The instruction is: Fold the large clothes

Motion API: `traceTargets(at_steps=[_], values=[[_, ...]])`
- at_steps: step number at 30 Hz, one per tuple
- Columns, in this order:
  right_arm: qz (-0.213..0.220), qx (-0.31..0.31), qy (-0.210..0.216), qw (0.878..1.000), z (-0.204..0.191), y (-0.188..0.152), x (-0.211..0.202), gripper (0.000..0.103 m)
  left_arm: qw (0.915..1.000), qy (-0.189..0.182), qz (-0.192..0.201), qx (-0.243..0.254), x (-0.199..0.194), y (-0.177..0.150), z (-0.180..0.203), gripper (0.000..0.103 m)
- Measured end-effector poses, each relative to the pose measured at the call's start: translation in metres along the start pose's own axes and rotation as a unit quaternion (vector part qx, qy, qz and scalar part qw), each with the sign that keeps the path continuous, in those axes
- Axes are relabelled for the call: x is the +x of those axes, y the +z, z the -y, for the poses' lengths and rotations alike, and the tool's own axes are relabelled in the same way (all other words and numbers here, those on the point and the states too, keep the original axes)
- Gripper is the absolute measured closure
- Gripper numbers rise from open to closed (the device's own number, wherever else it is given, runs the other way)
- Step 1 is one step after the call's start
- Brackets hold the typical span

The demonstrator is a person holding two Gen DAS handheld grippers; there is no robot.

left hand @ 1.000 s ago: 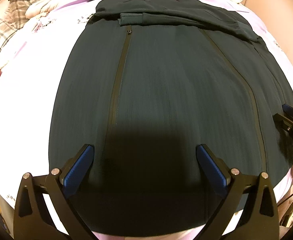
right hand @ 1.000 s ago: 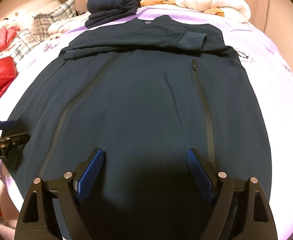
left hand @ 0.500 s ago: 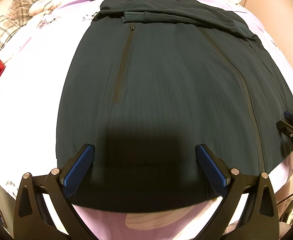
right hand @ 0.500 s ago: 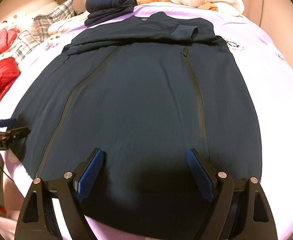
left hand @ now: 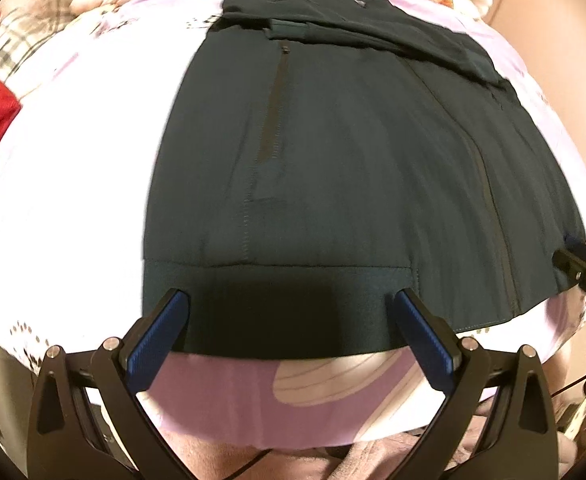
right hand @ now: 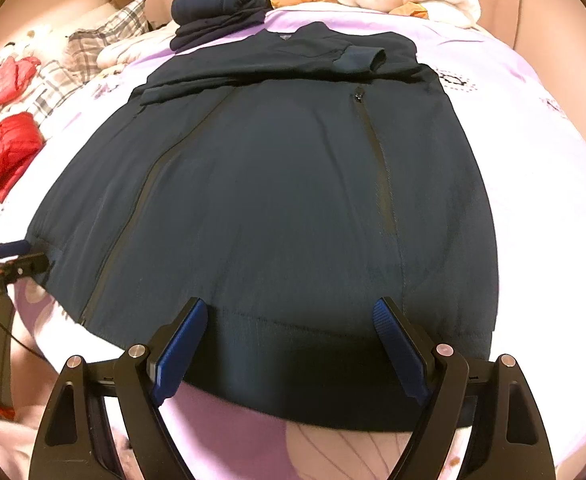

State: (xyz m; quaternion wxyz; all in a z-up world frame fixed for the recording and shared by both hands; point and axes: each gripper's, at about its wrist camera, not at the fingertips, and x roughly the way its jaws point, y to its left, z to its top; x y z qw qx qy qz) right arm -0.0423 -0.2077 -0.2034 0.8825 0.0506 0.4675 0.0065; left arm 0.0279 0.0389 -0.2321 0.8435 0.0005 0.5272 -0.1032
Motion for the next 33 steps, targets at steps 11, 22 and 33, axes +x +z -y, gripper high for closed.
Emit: traceTargets(at_steps=[11,22,33], values=[[0.019,0.101,0.019,0.995,0.050,-0.008,-0.034,0.018,0.9956,0.003,0.038,-0.086,-0.029,0.004,-0.051,0.001],[0.022,0.221,0.024,0.975,0.110,-0.021,-0.031,0.018,0.9831,-0.052,0.043,-0.170,-0.018,0.017,-0.097,0.001],[-0.013,0.186,0.089,0.978,0.092,0.005,-0.006,0.018,0.9768,-0.162,0.002,-0.140,0.006,0.042,-0.086,0.001]])
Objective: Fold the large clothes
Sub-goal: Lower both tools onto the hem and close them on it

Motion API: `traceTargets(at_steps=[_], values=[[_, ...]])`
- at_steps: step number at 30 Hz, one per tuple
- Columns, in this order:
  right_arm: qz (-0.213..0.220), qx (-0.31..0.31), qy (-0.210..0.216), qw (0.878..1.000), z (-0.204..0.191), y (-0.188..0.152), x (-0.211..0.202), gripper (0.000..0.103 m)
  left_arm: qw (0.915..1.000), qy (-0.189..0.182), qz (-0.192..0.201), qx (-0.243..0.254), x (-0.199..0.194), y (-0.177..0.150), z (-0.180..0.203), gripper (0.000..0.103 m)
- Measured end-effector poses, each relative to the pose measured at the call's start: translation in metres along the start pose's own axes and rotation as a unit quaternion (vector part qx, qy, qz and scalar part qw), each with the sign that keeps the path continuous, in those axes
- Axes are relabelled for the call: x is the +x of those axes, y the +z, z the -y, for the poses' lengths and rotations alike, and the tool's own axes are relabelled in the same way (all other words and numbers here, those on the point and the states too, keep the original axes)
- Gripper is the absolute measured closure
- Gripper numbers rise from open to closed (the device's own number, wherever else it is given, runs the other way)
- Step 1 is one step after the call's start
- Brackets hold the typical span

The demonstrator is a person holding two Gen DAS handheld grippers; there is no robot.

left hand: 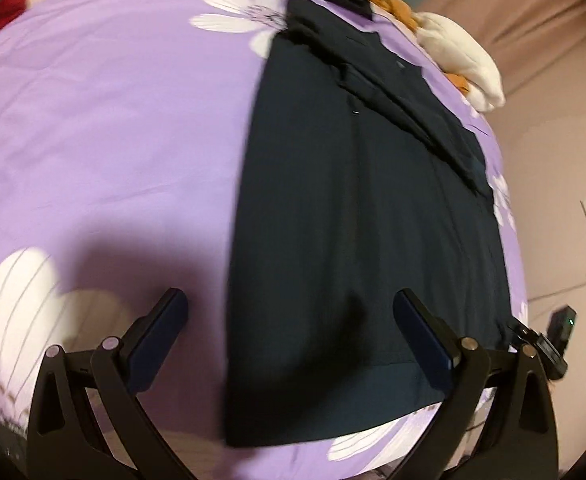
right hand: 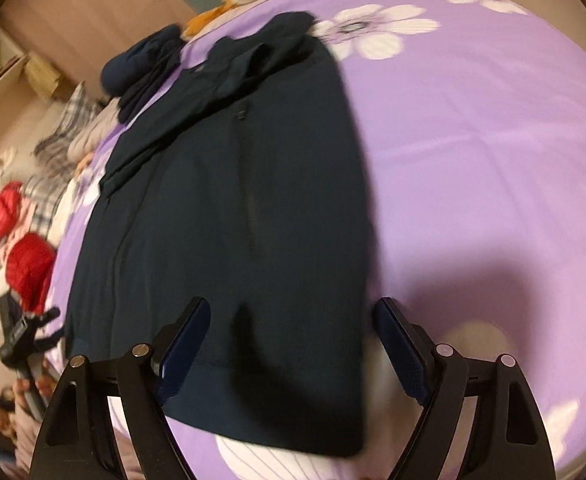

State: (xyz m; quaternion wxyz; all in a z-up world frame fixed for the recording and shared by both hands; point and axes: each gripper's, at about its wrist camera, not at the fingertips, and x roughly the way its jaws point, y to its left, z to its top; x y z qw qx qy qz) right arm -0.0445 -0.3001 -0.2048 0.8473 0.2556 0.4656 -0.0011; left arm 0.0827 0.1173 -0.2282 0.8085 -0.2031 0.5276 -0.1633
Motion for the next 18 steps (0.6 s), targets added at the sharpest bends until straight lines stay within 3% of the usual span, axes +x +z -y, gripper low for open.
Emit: traceTargets(at_steps=[4,14,18], values=[[-0.010,-0.011,0.019,1.000,-0.007,0.015,0.015,0.018,0.9997,0.002,-0.010,0.022,0.013,0.011,0.011,0.001],[-0.003,0.030,0.108,0.994,-0.004,0.045,0.040,0.018,0.9992,-0.013,-0.013,0.035,0.037,0.029,0.028,0.001],[-0.002,0.048,0.139,0.989,-0.002,0.042,0.039,0.026,0.9988,-0.032,-0.012,0.035,0.031,0.023,0.026,0.002]])
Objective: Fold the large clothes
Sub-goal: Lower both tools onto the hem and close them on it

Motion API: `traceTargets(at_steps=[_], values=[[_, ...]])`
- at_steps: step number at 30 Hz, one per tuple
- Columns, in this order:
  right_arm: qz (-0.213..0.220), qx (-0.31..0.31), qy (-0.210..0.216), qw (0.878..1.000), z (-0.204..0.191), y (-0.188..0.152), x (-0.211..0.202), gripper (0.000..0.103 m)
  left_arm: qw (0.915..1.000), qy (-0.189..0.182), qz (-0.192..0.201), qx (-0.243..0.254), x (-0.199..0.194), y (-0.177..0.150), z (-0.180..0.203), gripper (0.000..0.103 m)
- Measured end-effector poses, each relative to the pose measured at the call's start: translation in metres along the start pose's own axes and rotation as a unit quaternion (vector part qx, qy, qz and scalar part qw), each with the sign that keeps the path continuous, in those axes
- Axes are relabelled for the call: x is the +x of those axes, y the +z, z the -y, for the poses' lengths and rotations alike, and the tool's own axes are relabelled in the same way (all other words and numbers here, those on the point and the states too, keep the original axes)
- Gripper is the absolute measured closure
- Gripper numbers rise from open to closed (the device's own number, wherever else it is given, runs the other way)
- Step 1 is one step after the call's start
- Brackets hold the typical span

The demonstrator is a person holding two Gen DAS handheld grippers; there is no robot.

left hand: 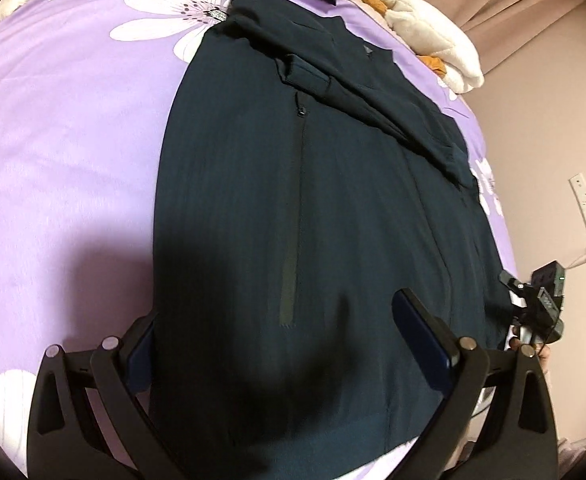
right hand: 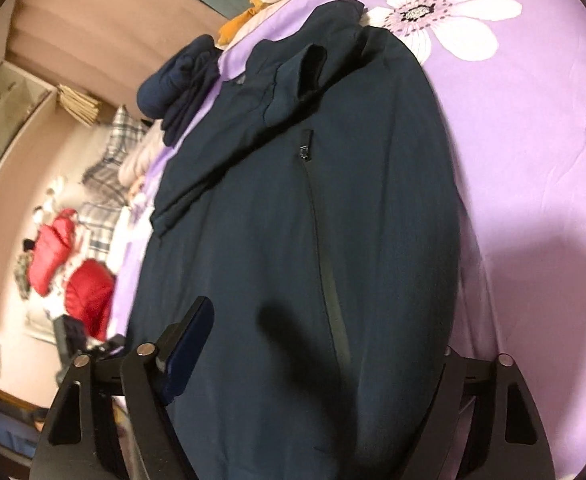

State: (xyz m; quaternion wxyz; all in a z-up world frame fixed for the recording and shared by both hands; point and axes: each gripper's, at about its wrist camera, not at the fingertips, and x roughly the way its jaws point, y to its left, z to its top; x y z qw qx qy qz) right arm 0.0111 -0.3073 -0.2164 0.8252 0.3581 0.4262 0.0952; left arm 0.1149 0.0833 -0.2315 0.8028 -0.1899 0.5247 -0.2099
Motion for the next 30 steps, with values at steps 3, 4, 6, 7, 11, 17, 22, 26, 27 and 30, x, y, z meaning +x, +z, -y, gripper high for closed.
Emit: traceTargets(at_steps=[3,4,6,7,11,17,22,26,27,30], values=[[-0.008,0.018,0.029,0.999,0.008,-0.011,-0.009,0.033,0.9999,-0.009,-0.002,0.007,-0.004,-0.008,0.001,0.002],[-0.012,0.024,0.036,0.999,0.012,-0.015,-0.012,0.035,0.9999,-0.012,-0.003,0.012,-0.005,-0.012,0.002,0.002],[-0.018,0.034,0.042,0.998,0.017,-0.023,-0.019,0.042,0.9997,-0.018,-0.002,0.018,-0.008,-0.019,0.003,0.002],[-0.018,0.038,0.042,0.998,0.019,-0.025,-0.021,0.043,0.9996,-0.020,0.000,0.022,-0.010,-0.023,0.004,0.002],[-0.028,0.064,0.053,0.996,0.027,-0.037,-0.033,0.043,0.9994,-0.029,0.004,0.016,-0.015,-0.031,0.002,0.003],[-0.046,0.066,0.054,0.995,0.021,-0.046,-0.031,0.043,0.9988,-0.050,0.002,-0.002,-0.019,-0.040,-0.004,0.003],[-0.037,0.066,0.049,0.996,0.014,-0.035,-0.016,0.043,0.9978,-0.063,0.006,-0.021,-0.019,-0.041,-0.007,0.003],[-0.032,0.052,0.048,0.997,0.006,-0.026,-0.002,0.043,0.9983,-0.050,0.014,-0.025,-0.016,-0.035,-0.001,0.012],[-0.031,0.047,0.047,0.997,0.003,-0.024,0.001,0.043,0.9986,-0.042,0.017,-0.026,-0.014,-0.033,0.002,0.014],[-0.030,0.032,0.037,0.998,0.000,-0.023,0.002,0.045,0.9994,-0.011,0.023,-0.021,-0.013,-0.031,0.005,0.028]])
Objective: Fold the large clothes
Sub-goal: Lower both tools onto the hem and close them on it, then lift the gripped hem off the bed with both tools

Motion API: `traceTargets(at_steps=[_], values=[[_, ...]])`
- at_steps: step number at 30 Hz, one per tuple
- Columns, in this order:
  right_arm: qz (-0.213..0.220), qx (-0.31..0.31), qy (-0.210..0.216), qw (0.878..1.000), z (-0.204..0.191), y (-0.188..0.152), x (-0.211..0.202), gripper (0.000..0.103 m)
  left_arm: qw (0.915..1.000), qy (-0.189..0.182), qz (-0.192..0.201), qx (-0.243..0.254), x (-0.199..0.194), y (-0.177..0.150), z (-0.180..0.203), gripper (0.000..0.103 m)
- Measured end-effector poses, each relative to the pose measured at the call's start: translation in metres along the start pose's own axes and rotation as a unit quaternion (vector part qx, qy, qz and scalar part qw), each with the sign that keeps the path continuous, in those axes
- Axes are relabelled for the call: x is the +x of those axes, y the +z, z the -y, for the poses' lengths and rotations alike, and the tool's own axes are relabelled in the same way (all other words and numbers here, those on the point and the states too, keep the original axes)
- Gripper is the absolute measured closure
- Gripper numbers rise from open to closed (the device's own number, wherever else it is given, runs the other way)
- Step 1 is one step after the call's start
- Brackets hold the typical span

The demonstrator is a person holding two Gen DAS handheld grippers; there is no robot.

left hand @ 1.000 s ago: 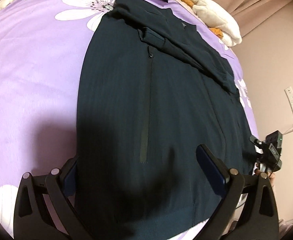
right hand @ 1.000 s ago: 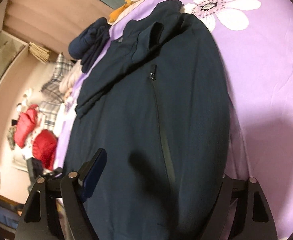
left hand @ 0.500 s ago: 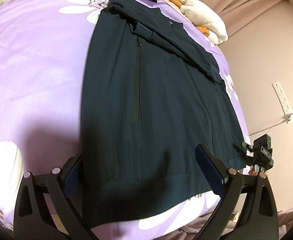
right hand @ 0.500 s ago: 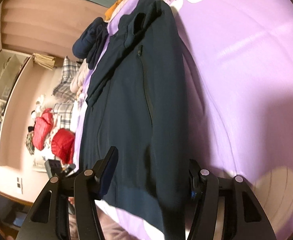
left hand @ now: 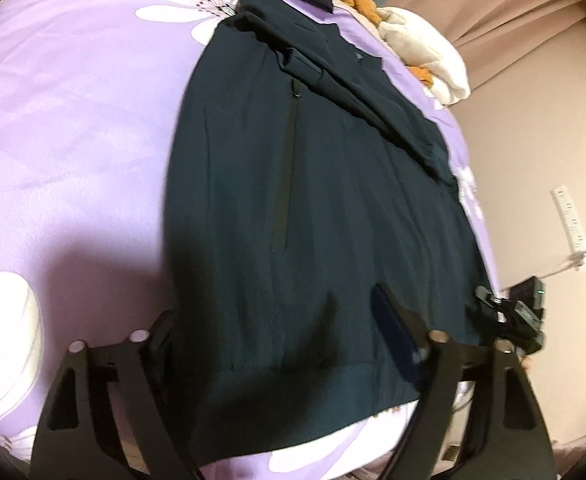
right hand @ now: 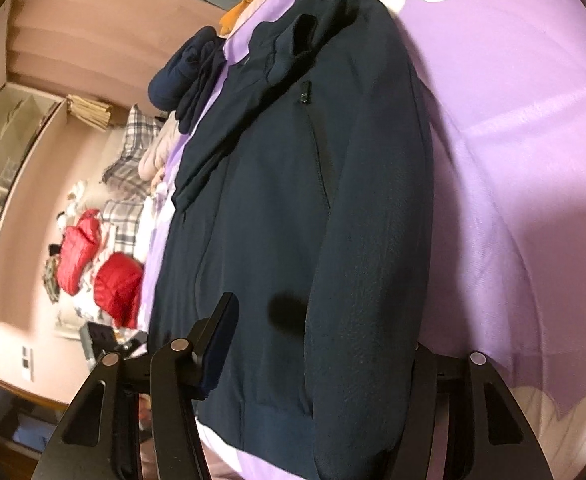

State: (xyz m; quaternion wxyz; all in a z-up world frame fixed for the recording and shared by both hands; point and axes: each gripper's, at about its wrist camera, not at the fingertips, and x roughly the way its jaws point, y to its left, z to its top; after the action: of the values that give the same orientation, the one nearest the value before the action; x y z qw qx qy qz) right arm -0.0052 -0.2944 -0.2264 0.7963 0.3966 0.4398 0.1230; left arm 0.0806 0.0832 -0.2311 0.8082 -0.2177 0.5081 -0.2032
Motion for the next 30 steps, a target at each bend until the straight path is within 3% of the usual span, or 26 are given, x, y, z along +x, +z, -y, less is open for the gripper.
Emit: traceTargets(at_steps=[1,6,7,11,13,17,21,25,30], values=[[0.002,-0.006,-0.006,1.000,0.000,-0.001,-0.002,0.048,0.9999,0.011,0.003,0.002,0.000,0.000,0.000,0.035],[0.016,0.015,-0.031,0.999,0.014,-0.004,-0.011,0.083,0.9989,0.044,0.013,0.002,-0.003,-0.003,-0.006,0.067],[0.019,0.022,-0.033,0.999,0.017,-0.005,-0.012,0.085,0.9989,0.044,0.016,0.000,-0.005,-0.004,-0.009,0.075],[0.026,0.024,-0.043,0.998,0.018,-0.006,-0.014,0.087,0.9989,0.039,0.026,-0.009,-0.011,-0.004,-0.013,0.081],[0.028,0.018,-0.048,0.998,0.013,-0.006,-0.015,0.089,0.9986,0.041,0.033,-0.002,-0.015,-0.004,-0.009,0.089],[0.043,0.000,-0.034,0.998,-0.001,-0.007,-0.021,0.091,0.9967,0.049,0.062,0.020,-0.028,-0.004,0.007,0.091],[0.052,-0.015,-0.029,0.998,-0.012,-0.007,-0.025,0.091,0.9904,0.082,0.094,0.060,-0.041,-0.005,0.030,0.091],[0.058,-0.023,-0.020,0.998,-0.018,-0.008,-0.026,0.091,0.9869,0.079,0.104,0.095,-0.045,-0.009,0.047,0.091],[0.061,-0.029,-0.018,0.998,-0.023,-0.008,-0.025,0.091,0.9871,0.068,0.106,0.099,-0.047,-0.009,0.046,0.091]])
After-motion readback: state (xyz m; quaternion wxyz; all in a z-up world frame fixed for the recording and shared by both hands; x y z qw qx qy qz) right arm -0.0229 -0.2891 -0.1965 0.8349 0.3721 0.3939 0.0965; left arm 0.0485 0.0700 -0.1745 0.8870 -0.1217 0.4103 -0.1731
